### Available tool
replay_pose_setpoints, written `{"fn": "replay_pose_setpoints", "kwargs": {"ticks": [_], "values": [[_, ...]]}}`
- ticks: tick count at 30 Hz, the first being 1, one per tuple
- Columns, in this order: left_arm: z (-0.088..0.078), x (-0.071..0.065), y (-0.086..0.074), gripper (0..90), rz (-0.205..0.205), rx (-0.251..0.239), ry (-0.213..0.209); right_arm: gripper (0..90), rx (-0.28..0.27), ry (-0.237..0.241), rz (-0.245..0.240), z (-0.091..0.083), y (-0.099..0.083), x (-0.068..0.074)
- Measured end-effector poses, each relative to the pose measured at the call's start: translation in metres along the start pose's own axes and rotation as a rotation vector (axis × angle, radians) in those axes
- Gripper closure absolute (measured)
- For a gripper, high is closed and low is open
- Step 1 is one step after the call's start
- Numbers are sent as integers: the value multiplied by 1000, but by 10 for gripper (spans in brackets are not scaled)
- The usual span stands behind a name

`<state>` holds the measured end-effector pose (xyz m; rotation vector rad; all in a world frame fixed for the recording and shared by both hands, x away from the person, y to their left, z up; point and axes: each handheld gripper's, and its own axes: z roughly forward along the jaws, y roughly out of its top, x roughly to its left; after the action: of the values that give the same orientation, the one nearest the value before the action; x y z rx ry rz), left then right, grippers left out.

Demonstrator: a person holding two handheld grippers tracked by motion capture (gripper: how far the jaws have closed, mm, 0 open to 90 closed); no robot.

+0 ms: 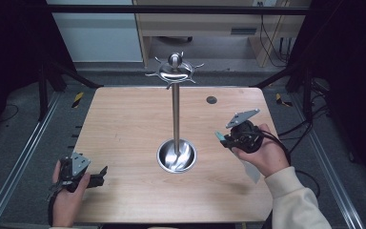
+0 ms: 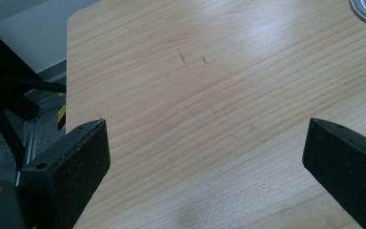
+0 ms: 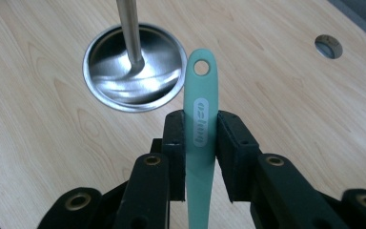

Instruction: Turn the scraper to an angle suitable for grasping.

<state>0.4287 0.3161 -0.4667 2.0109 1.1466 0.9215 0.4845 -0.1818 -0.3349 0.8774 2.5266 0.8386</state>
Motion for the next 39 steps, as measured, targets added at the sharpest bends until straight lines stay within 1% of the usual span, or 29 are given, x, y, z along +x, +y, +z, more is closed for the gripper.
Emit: {"fn": "replay_pose_setpoints", "kwargs": {"ticks": [2, 8, 9, 10, 16, 19, 23, 25, 26, 29, 32, 33, 35, 37, 39], "values": [[0, 0, 0, 17, 3, 0, 1, 743, -15, 0, -13, -4, 2, 2], [1, 1, 0, 17, -2, 3, 4, 743, -57, -5, -17, -13, 7, 1], [1, 1, 0, 17, -2, 3, 4, 743, -75, -7, -21, -14, 8, 0], [2, 1, 0, 18, -3, 4, 2, 743, -83, -7, -14, -16, 9, 0], [2, 1, 1, 18, 4, 2, 7, 743, -149, -7, -13, -26, 15, -1], [1, 1, 2, 18, 2, 0, 7, 743, -190, -4, 3, -33, 16, -2], [0, 0, 2, 18, 4, -5, 8, 743, -236, -11, 11, -43, 16, -1], [0, 0, 2, 18, 4, -6, 7, 742, -245, -10, 17, -46, 16, -1], [0, 0, 2, 18, 9, -5, 5, 743, -267, -12, 23, -51, 15, -2], [1, 0, 2, 18, 8, -5, 3, 743, -295, -10, 39, -56, 14, -4], [0, 0, 2, 18, 3, -7, 5, 742, -325, -6, 52, -60, 14, -6], [0, 0, 1, 18, 0, -4, 4, 742, -325, -6, 52, -60, 14, -6], [1, 0, 0, 18, -2, 1, 1, 743, -351, 2, 59, -62, 14, -8], [2, 0, 1, 18, -3, -2, 0, 743, -362, -2, 64, -61, 13, -9], [2, 0, 1, 18, 2, -1, -1, 743, -371, 5, 76, -61, 13, -10]]}}
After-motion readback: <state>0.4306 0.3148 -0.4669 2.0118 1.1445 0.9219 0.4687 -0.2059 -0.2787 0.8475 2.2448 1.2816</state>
